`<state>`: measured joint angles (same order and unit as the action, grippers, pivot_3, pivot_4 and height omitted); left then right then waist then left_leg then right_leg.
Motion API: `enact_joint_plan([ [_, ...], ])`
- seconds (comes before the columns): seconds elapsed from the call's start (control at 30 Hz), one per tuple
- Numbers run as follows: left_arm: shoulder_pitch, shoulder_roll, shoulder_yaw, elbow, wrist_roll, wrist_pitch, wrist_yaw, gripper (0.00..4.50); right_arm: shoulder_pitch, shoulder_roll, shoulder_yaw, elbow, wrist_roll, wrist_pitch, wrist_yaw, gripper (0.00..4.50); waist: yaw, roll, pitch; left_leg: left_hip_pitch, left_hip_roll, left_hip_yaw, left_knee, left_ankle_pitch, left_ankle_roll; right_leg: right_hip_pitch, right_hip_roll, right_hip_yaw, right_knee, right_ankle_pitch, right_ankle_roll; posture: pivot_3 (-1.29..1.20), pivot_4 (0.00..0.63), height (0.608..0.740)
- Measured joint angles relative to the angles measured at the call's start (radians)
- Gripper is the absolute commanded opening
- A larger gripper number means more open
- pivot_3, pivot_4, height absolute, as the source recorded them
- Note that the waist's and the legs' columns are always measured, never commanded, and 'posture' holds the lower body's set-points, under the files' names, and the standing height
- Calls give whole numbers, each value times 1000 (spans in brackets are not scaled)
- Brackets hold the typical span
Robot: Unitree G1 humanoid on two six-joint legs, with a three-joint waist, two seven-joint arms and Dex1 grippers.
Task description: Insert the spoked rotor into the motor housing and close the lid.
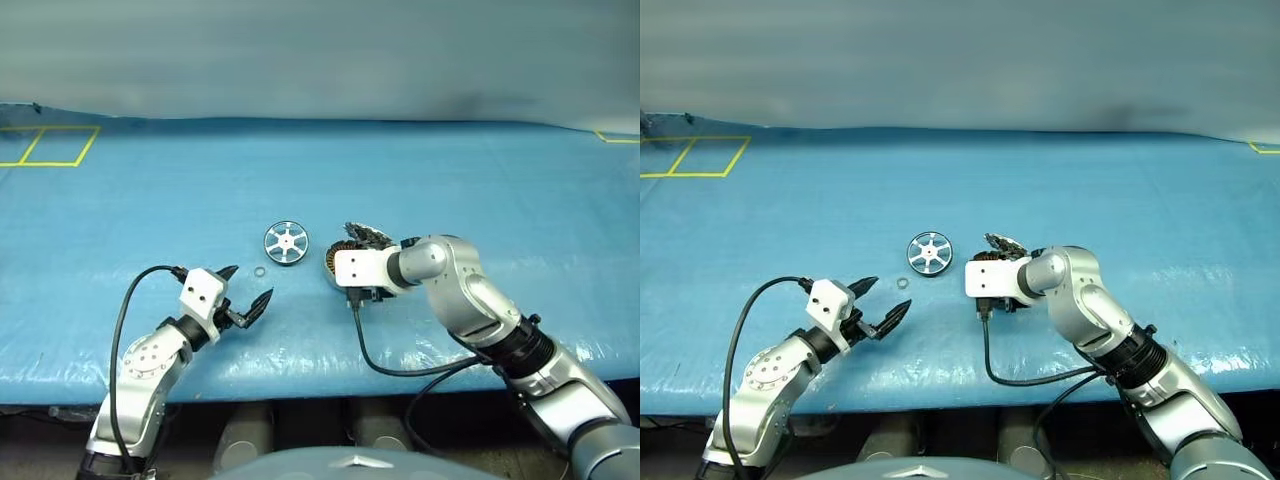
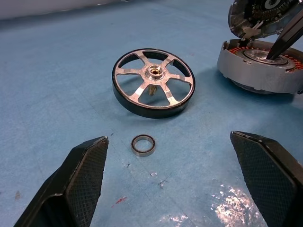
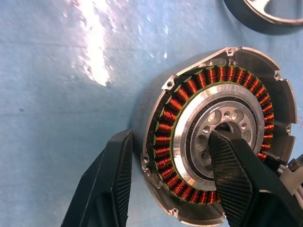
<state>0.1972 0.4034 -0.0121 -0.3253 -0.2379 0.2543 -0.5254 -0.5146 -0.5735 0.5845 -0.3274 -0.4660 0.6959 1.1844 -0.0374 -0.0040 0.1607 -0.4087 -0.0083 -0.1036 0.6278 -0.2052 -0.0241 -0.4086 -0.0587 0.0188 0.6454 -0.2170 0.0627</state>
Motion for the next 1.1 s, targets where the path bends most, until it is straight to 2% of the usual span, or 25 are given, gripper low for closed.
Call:
enact_joint_plan([
  [0.4, 56, 13, 5, -9, 26, -51, 1, 4500, 31, 97, 79, -61, -3, 87, -57, 2059, -4, -4, -2, 11, 2, 0, -2, -1, -1, 9, 1, 0, 0, -2, -2, 0, 150, 740],
  [1.1, 56, 16, 3, -10, 23, -49, -20, 4500, 30, 97, 124, -105, 7, 116, -70, 2059, -3, -4, -2, 11, 2, 0, -4, -1, -2, 8, 1, -1, -1, -3, -3, 0, 150, 740],
])
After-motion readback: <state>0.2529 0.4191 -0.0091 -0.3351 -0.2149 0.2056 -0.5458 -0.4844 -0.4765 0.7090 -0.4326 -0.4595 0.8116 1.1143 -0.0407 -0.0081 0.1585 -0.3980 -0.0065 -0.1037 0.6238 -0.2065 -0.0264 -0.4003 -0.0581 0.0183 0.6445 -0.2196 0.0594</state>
